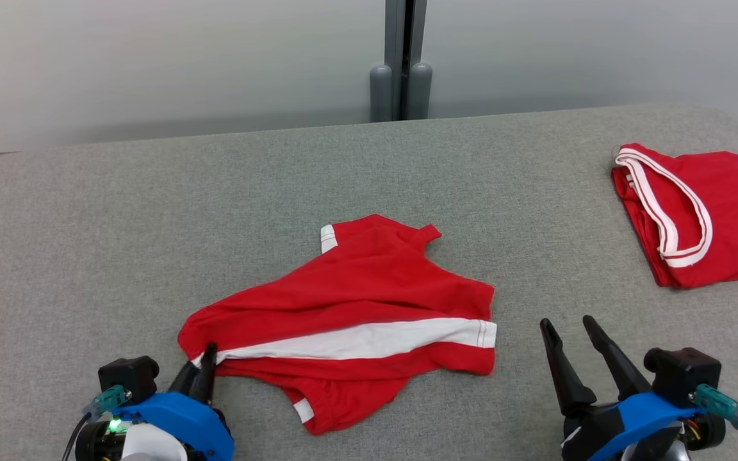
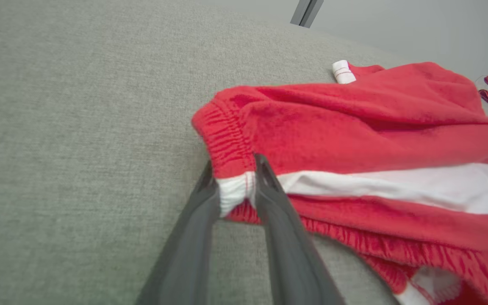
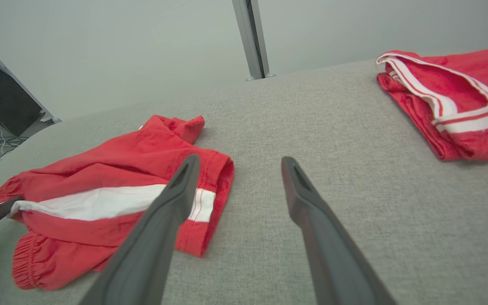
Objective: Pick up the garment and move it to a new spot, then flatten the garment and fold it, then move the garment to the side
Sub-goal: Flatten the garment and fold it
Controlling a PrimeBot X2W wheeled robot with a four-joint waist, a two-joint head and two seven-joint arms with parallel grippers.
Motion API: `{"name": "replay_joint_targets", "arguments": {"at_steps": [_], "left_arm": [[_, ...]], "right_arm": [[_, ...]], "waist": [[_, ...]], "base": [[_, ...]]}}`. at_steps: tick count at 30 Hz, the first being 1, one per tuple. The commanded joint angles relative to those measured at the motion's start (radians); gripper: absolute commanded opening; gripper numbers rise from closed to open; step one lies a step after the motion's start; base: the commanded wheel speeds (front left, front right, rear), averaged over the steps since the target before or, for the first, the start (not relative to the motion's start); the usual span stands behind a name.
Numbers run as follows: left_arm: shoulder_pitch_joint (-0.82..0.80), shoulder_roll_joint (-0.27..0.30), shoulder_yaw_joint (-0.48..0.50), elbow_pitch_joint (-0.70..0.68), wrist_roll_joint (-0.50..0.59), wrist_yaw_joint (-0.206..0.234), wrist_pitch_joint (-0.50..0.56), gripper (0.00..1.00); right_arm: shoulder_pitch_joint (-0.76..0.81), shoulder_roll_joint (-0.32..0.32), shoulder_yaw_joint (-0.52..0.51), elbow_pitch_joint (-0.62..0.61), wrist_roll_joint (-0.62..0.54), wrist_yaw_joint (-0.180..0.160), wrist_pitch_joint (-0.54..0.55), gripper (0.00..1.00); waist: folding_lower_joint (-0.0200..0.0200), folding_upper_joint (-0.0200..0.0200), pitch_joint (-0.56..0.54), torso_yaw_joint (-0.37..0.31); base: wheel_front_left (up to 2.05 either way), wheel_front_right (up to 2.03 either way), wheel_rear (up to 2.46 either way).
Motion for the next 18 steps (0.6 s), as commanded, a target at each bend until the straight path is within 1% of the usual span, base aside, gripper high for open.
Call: {"name": "replay_joint_targets", "arguments": {"at_steps": [1,6,11,14,17,18], "left_arm": [[-0.02,0.001,-0.006,0.009,-0.003,-0.006,-0.014,0.0],[-0.006,-0.003,-0.022,0.01,-0.001,-0.009,-0.04,0.0],[0.001,-0.008,-0.04,-0.002,0.001,-0.01,-0.051,0.0],[-0.008,-0.007,-0.048,-0.006,0.0,-0.011,-0.052,0.0],[-0.02,-0.007,-0.059,-0.01,0.003,-0.012,-0.049,0.0],[-0.02,-0.007,-0.059,-0.01,0.003,-0.012,-0.049,0.0]], "right_arm": [[-0.013,-0.001,0.012,0.006,0.008,0.001,0.008,1.0],[-0.019,-0.001,0.046,0.032,0.03,0.001,0.076,1.0],[-0.051,0.0,0.067,0.074,0.079,0.001,0.141,1.0],[-0.092,0.0,0.088,0.125,0.085,0.001,0.159,1.0],[-0.137,-0.001,0.104,0.2,0.125,0.001,0.177,1.0],[-0.137,-0.001,0.104,0.2,0.125,0.001,0.177,1.0]], "waist": [[0.0,0.0,0.001,0.001],[0.0,0.0,-0.007,0.01],[0.0,0.0,-0.009,0.022],[0.0,0.0,-0.004,0.027],[0.0,0.0,0.003,0.032],[0.0,0.0,0.003,0.032]], "base": [[0.0,0.0,0.0],[0.0,0.0,0.0],[0.0,0.0,0.0],[0.0,0.0,0.0],[0.0,0.0,0.0],[0.0,0.0,0.0]]}}
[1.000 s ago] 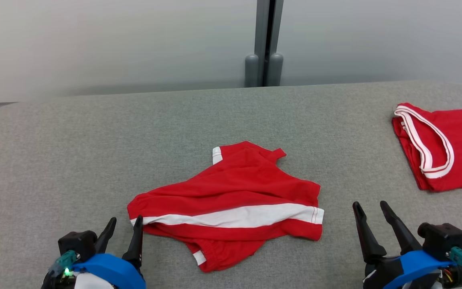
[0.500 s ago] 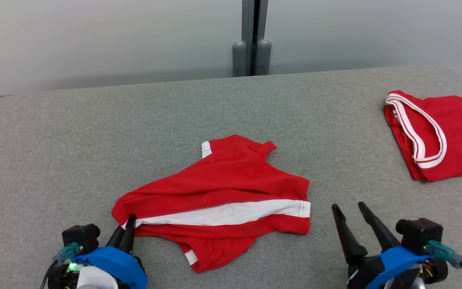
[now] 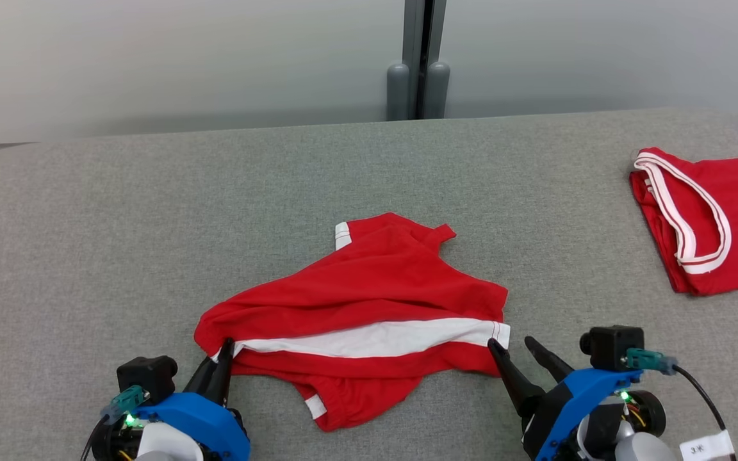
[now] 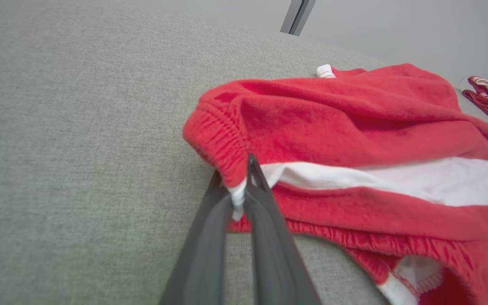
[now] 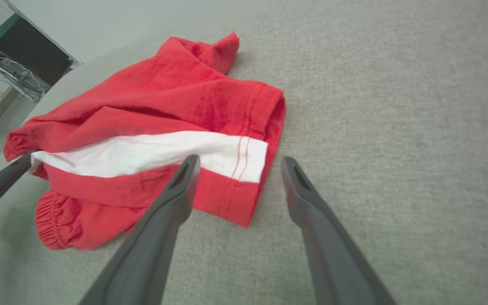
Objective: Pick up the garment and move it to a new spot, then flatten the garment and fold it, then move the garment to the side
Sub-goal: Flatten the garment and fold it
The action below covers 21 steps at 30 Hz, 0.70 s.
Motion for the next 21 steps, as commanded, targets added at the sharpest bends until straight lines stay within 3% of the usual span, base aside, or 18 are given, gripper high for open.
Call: {"name": "replay_joint_targets", "arguments": {"at_steps": [1,10,11,12,13,21], "left_arm": [[-0.02,0.002,-0.003,-0.004,0.006,-0.003,0.001,0.0],[-0.047,-0.002,-0.019,-0.01,0.002,-0.005,-0.008,0.0],[-0.048,-0.001,-0.02,-0.01,0.001,-0.005,-0.009,0.0],[-0.049,-0.001,-0.02,-0.011,-0.001,-0.005,-0.011,0.0],[-0.049,-0.001,-0.02,-0.013,-0.002,-0.005,-0.011,0.0],[-0.031,0.009,-0.013,-0.138,-0.045,-0.008,-0.01,0.0]], "right_arm": [[-0.026,-0.002,-0.002,0.034,0.003,0.001,0.005,1.0],[-0.139,-0.002,0.077,0.193,0.061,0.001,-0.026,0.98],[-0.147,-0.002,0.087,0.202,0.066,0.001,-0.03,0.87],[-0.156,-0.002,0.096,0.207,0.064,0.001,-0.041,0.24],[-0.165,-0.002,0.103,0.209,0.063,0.001,-0.052,0.0],[-0.176,-0.002,0.063,0.088,0.034,0.001,-0.169,0.0]], "waist": [[0.0,0.0,0.005,0.004],[0.0,0.0,0.03,0.016],[0.0,0.0,0.031,0.017],[0.0,0.0,0.031,0.017],[0.0,0.0,0.032,0.017],[0.0,0.0,0.007,0.016]], "base": [[0.0,0.0,0.0],[0.0,0.0,0.0],[0.0,0.0,0.0],[0.0,0.0,0.0],[0.0,0.0,0.0],[0.0,0.0,0.0]]}}
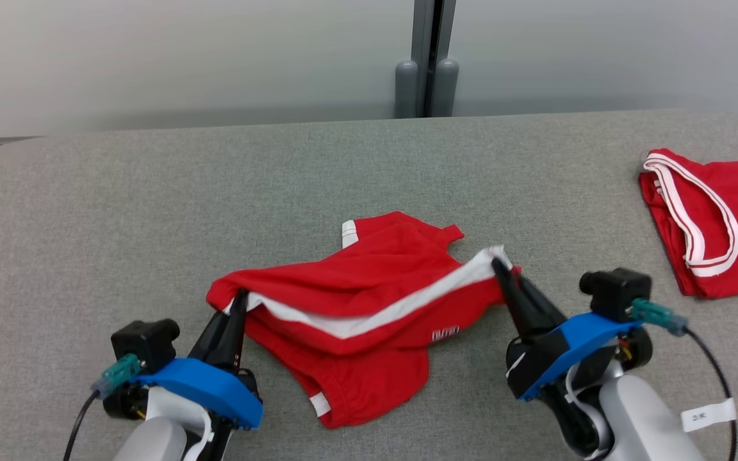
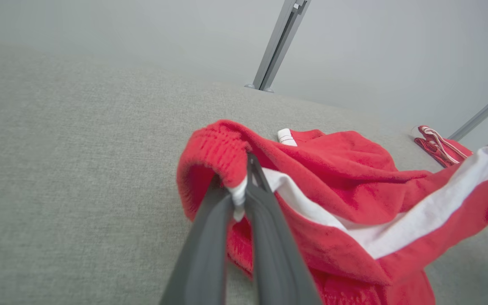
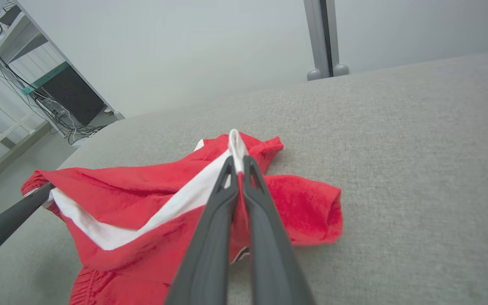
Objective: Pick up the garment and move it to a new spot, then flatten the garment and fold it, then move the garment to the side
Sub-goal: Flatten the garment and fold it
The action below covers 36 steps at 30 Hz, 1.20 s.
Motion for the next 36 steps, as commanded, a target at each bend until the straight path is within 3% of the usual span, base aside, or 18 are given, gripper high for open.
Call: {"name": "replay_joint_targets", "arguments": {"at_steps": [1,5,11,15,19,24,30,36], "left_arm": [[0.007,0.009,0.003,-0.05,-0.017,-0.006,0.013,0.0],[0.03,0.024,-0.002,-0.239,-0.092,-0.008,0.087,0.0],[0.001,0.08,0.008,-0.564,-0.279,-0.009,0.295,0.0],[-0.087,0.128,0.034,-0.673,-0.347,0.022,0.431,0.0],[-0.217,0.161,0.064,-0.67,-0.362,0.053,0.513,0.0],[-0.441,0.205,0.083,-0.583,-0.28,0.069,0.55,0.0],[-0.732,0.211,0.097,-0.415,-0.172,0.065,0.504,0.0],[-0.94,0.176,0.103,-0.267,-0.08,0.045,0.342,0.0]], "right_arm": [[0.006,-0.002,-0.017,-0.053,-0.02,0.001,-0.005,0.0],[0.054,-0.015,-0.076,-0.246,-0.061,0.001,0.033,0.0],[0.098,-0.05,-0.153,-0.564,-0.096,0.001,0.176,0.0],[0.031,-0.091,-0.174,-0.67,-0.089,0.001,0.271,0.0],[-0.114,-0.134,-0.162,-0.63,-0.043,0.001,0.327,0.0],[-0.396,-0.188,-0.115,-0.479,-0.024,0.001,0.306,0.0],[-0.756,-0.208,-0.058,-0.281,-0.053,0.001,0.143,0.0],[-0.968,-0.202,-0.021,-0.123,-0.12,0.0,-0.079,0.0]], "waist": [[-0.0001,-0.0001,-0.01,-0.001],[-0.0001,-0.0001,-0.023,-0.007],[-0.0001,-0.0001,-0.013,-0.016],[-0.0001,-0.0001,0.026,-0.031],[-0.0001,-0.0001,0.099,-0.059],[-0.0001,-0.0001,0.231,-0.092],[-0.0001,-0.0001,0.353,-0.118],[-0.0001,-0.0001,0.372,-0.131]], "base": [[0.0,0.0,0.0],[0.0,0.0,0.0],[0.0,0.0,0.0],[0.0,0.0,0.0],[0.0,0.0,0.0],[0.0,0.0,0.0],[0.0,0.0,0.0],[0.0,0.0,0.0]]}}
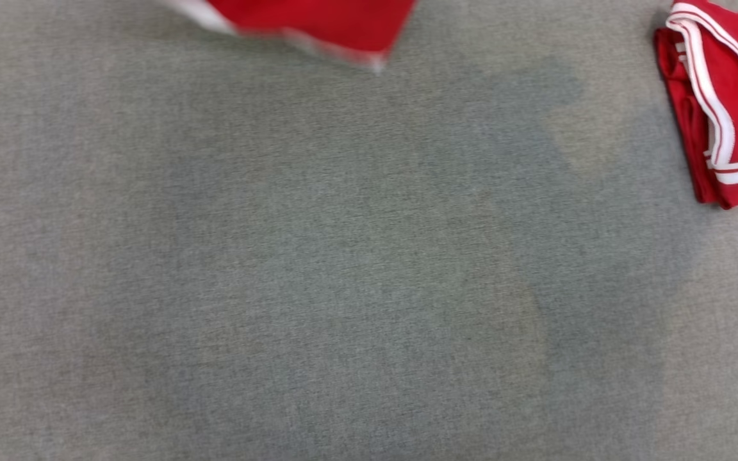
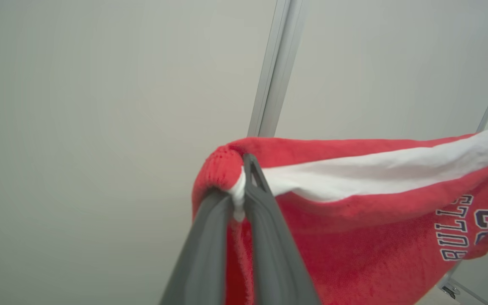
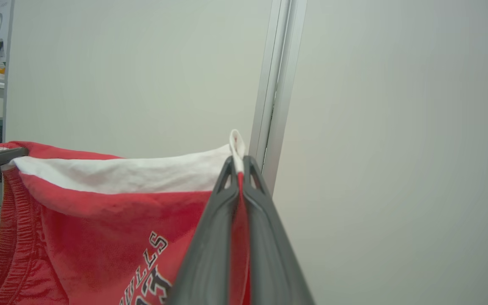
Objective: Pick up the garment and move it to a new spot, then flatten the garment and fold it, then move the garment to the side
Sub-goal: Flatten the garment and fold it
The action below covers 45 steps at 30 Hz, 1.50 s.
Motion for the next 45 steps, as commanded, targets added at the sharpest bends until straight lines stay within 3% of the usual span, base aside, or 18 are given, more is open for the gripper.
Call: {"name": "replay_joint_targets", "arguments": {"at_steps": [1,4,9,15,21,27,33,45], "left_arm": [[-0.042,-0.007,0.002,0.032,0.02,-0.011,-0.056,0.0],[-0.046,-0.022,0.001,0.081,0.02,-0.028,-0.131,0.0],[0.086,-0.052,-0.054,0.137,-0.004,-0.054,-0.225,0.0],[0.38,-0.07,-0.208,0.179,-0.035,-0.061,-0.277,0.0],[0.609,-0.027,-0.325,0.173,-0.066,-0.061,-0.28,0.0],[0.778,0.049,-0.423,0.103,-0.08,-0.061,-0.206,0.0],[0.924,0.12,-0.477,-0.032,-0.099,-0.017,-0.103,0.0],[1.156,0.279,-0.522,-0.448,-0.141,0.143,0.07,0.0]], "right_arm": [[-0.042,0.002,0.014,0.039,-0.022,0.0,-0.058,0.0],[-0.045,0.007,0.045,0.102,-0.027,0.0,-0.11,0.0],[0.08,-0.026,0.13,0.174,-0.007,0.0,-0.129,0.0],[0.377,-0.098,0.252,0.14,0.119,0.0,-0.049,0.0],[0.622,-0.182,0.28,0.058,0.175,0.0,0.033,0.0],[0.88,-0.244,0.187,-0.069,0.156,0.0,0.146,0.0],[1.125,-0.229,0.067,-0.239,0.134,0.0,0.358,0.0],[1.487,-0.186,-0.093,-0.632,0.1,0.0,0.808,0.0]], "waist": [[-0.0005,0.0,0.003,-0.016],[-0.0005,0.0,-0.013,-0.02],[-0.0005,0.0,-0.055,-0.013],[-0.0005,0.0,-0.146,0.014],[-0.0005,0.0,-0.231,0.025],[-0.0005,0.0,-0.313,0.05],[-0.0005,0.0,-0.365,0.067],[-0.0005,0.0,-0.356,0.09]], "base": [[0.0,0.0,0.0],[0.0,0.0,0.0],[0.0,0.0,0.0],[0.0,0.0,0.0],[0.0,0.0,0.0],[0.0,0.0,0.0],[0.0,0.0,0.0],[0.0,0.0,0.0]]}}
